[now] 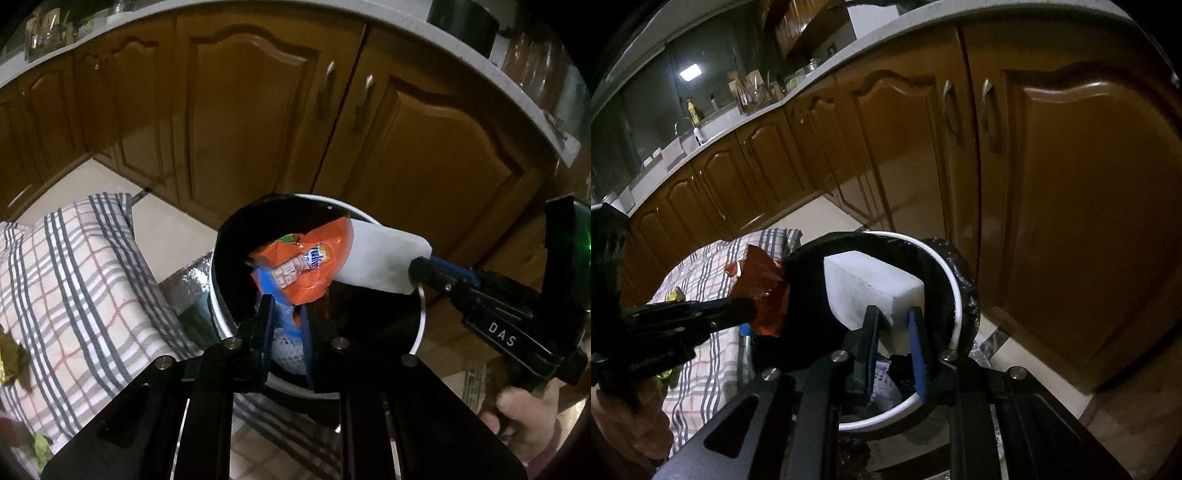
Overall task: Collect trash
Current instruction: 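Carry both items over the bin and open both tools to drop them, then move both tools back over the table toward the green items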
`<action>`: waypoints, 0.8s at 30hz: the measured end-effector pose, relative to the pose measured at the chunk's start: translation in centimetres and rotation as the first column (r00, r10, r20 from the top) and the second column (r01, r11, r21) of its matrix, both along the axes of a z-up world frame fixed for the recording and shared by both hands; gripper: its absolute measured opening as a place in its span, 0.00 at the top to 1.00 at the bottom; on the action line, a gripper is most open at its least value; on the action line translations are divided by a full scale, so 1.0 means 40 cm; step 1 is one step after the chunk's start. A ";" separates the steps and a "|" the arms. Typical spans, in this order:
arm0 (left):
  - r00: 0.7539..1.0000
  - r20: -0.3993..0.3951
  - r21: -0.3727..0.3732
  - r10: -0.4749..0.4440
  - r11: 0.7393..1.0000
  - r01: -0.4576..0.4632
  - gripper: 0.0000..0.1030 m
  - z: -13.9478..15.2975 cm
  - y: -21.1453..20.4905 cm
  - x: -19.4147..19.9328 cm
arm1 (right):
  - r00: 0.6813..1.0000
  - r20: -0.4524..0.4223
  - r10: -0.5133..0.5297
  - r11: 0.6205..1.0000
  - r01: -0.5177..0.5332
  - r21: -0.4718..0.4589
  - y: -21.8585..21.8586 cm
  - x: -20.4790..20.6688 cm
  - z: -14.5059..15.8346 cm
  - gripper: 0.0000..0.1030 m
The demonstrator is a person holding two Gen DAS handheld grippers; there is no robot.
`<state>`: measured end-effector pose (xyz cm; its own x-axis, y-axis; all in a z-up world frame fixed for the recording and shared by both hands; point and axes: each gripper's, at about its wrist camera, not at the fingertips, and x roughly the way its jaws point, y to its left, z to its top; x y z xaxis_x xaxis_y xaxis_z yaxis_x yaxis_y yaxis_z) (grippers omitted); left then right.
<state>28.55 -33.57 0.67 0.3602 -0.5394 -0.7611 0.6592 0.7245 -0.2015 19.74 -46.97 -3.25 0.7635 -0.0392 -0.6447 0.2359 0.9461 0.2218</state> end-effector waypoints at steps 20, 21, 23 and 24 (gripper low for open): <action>0.988 0.075 -0.109 0.133 0.986 -0.125 0.48 0.033 0.215 -0.117 | 0.982 0.188 -0.001 0.987 -0.030 0.159 0.040 -0.100 0.030 0.25; 0.985 0.081 -0.119 0.152 0.983 -0.141 0.47 0.035 0.246 -0.129 | 0.981 0.196 0.002 0.985 -0.035 0.166 0.049 -0.102 0.029 0.25; 0.981 0.087 -0.129 0.175 0.978 -0.164 0.47 0.036 0.282 -0.141 | 0.978 0.207 0.013 0.982 -0.051 0.181 0.073 -0.110 0.026 0.25; 0.977 0.092 -0.136 0.192 0.974 -0.179 0.47 0.038 0.312 -0.151 | 0.977 0.210 0.020 0.981 -0.060 0.186 0.085 -0.113 0.025 0.25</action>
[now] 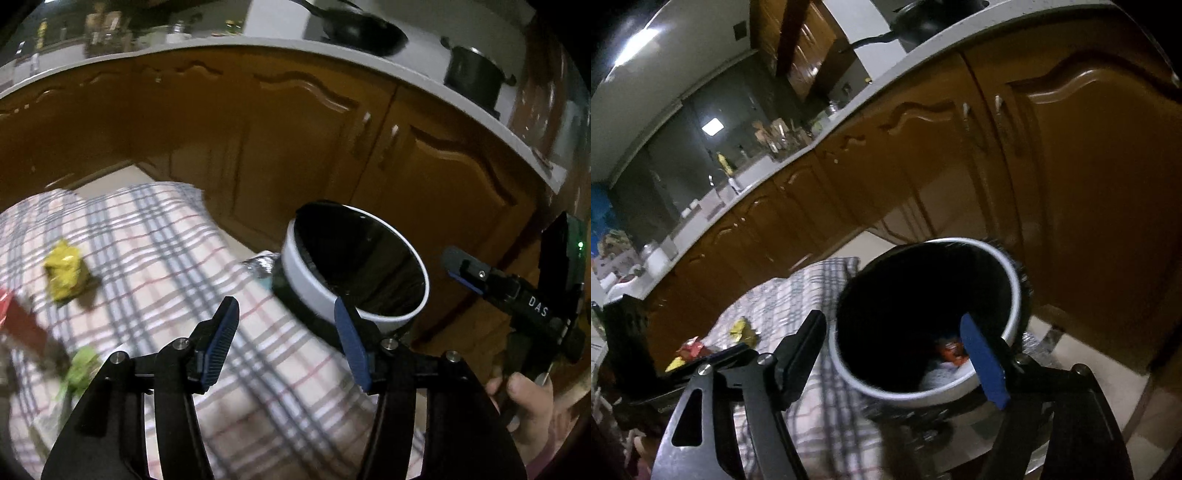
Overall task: Collect trash
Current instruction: 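Move both tools back over the table toward the green items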
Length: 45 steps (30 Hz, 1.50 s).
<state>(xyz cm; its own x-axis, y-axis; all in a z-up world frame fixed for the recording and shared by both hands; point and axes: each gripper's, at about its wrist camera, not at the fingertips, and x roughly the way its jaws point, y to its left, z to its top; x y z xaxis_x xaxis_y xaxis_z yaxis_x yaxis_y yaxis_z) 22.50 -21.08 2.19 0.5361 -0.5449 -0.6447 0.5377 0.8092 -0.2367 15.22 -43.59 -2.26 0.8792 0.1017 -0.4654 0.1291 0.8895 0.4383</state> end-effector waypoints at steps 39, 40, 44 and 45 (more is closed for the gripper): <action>0.891 0.005 -0.064 0.455 0.889 -0.454 0.47 -0.016 0.622 -0.158 | 0.913 -0.073 0.401 0.916 -0.398 0.042 0.516 0.028 -0.056 0.25; 0.887 0.004 -0.066 0.462 0.885 -0.461 0.47 -0.015 0.631 -0.159 | 0.910 -0.074 0.408 0.913 -0.406 0.044 0.527 0.030 -0.056 0.25; 0.883 -0.002 -0.072 0.469 0.881 -0.468 0.47 -0.013 0.649 -0.154 | 0.895 -0.083 0.438 0.899 -0.434 0.055 0.563 0.044 -0.064 0.25; 0.884 0.001 -0.070 0.468 0.882 -0.467 0.47 -0.011 0.649 -0.152 | 0.890 -0.089 0.447 0.895 -0.442 0.068 0.571 0.051 -0.070 0.25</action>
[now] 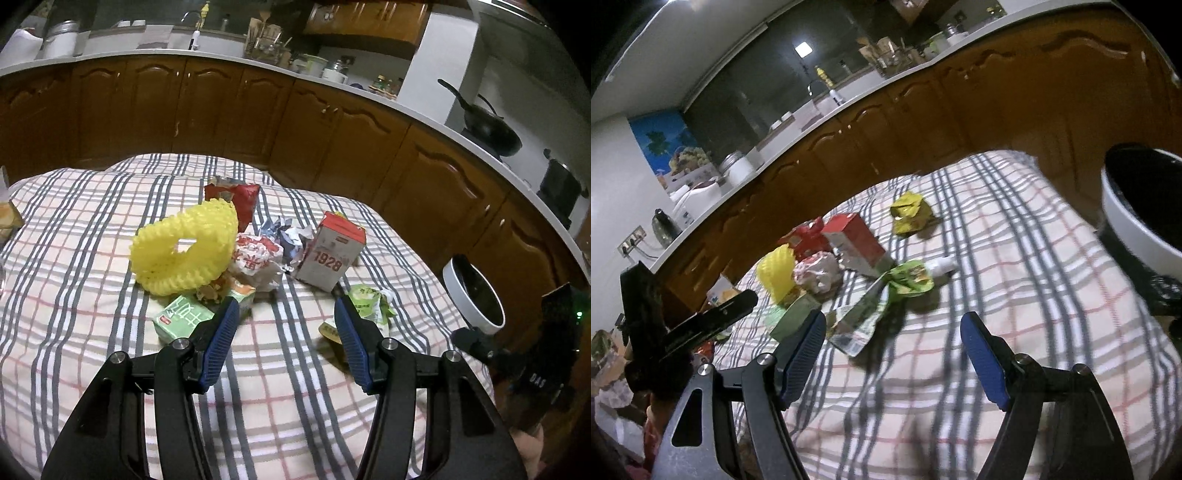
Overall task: Collect trash
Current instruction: 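Move both tools back over the table toward the green items, then grasp the green milk carton with the left tool while the right tool grasps the green pouch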
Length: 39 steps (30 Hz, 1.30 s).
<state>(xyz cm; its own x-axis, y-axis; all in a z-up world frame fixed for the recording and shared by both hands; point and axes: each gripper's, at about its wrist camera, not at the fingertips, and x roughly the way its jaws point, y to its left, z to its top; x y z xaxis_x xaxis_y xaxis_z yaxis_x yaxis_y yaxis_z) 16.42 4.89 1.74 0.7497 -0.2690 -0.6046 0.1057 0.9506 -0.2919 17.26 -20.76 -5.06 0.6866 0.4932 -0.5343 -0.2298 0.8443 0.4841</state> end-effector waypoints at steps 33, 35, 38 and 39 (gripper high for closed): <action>0.992 -0.111 0.250 -0.065 0.964 0.091 0.66 -0.111 0.030 0.081 | 0.982 -0.153 0.108 0.987 -0.086 0.139 0.101 0.151 -0.088 0.72; 0.988 -0.121 0.247 -0.092 0.962 0.120 0.83 -0.112 0.020 0.079 | 0.983 -0.141 0.116 0.986 -0.097 0.138 0.101 0.140 -0.079 0.74; 0.987 -0.124 0.269 -0.105 0.954 0.135 0.84 -0.107 0.007 0.073 | 0.986 -0.121 0.115 0.987 -0.100 0.126 0.093 0.119 -0.063 0.79; 0.986 -0.132 0.279 -0.103 0.951 0.136 0.83 -0.105 0.006 0.074 | 0.987 -0.115 0.113 0.988 -0.099 0.120 0.089 0.113 -0.058 0.80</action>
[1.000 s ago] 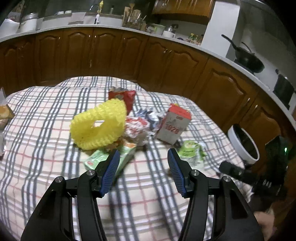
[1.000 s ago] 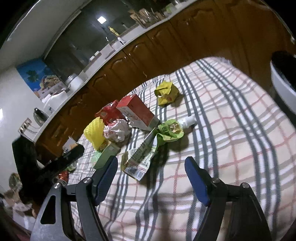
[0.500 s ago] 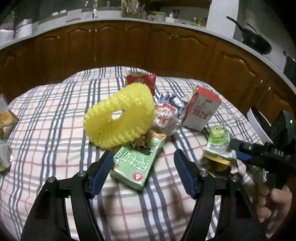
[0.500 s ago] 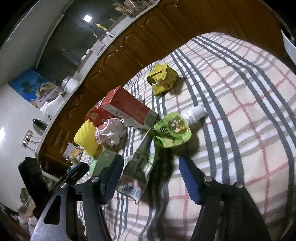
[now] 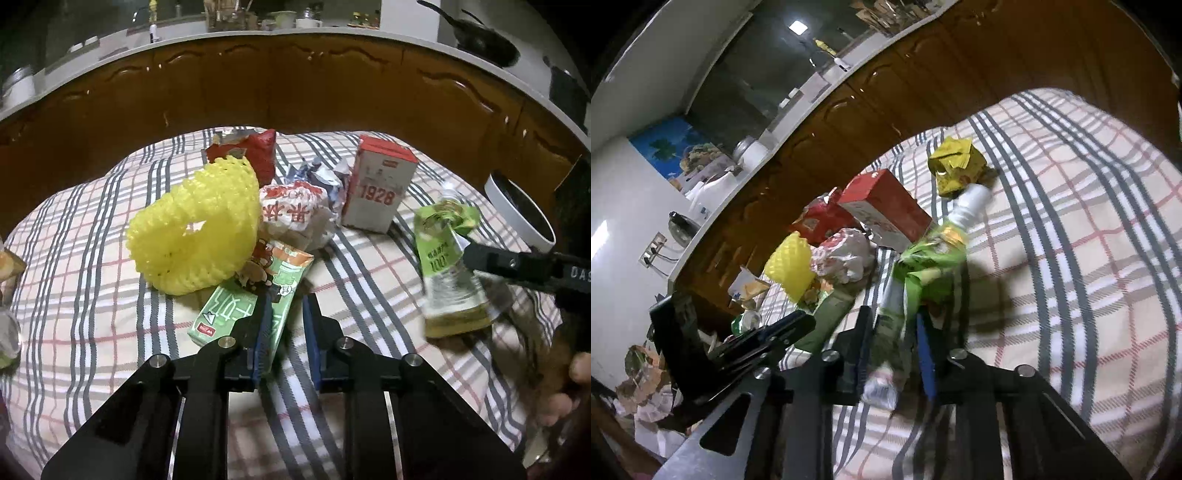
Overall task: Collect trash
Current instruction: 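Grasp the green milk carton with the left tool while the right tool grasps the green pouch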
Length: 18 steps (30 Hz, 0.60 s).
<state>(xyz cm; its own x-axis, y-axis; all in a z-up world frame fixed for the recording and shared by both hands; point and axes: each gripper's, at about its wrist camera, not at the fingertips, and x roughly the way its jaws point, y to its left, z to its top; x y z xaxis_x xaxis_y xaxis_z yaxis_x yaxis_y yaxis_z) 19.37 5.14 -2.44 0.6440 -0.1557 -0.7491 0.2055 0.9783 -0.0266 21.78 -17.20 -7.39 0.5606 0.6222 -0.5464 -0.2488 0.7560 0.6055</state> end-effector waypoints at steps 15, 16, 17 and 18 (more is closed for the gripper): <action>0.999 -0.028 0.048 -0.026 0.998 0.027 0.37 -0.004 0.051 0.029 | 1.000 0.028 -0.013 1.000 0.013 0.000 -0.026 -0.032 0.026 0.80; 0.999 -0.032 0.049 -0.028 0.998 0.029 0.37 -0.012 0.049 0.032 | 0.999 0.029 -0.014 1.000 0.014 0.000 -0.025 -0.034 0.025 0.80; 0.999 -0.028 0.055 -0.024 0.998 0.025 0.37 -0.017 0.047 0.032 | 0.999 0.028 -0.017 1.000 0.017 0.002 -0.026 -0.033 0.025 0.80; 0.999 -0.027 0.048 -0.018 0.999 0.019 0.37 -0.024 0.047 0.039 | 0.999 0.027 -0.020 1.000 0.020 0.003 -0.028 -0.031 0.025 0.80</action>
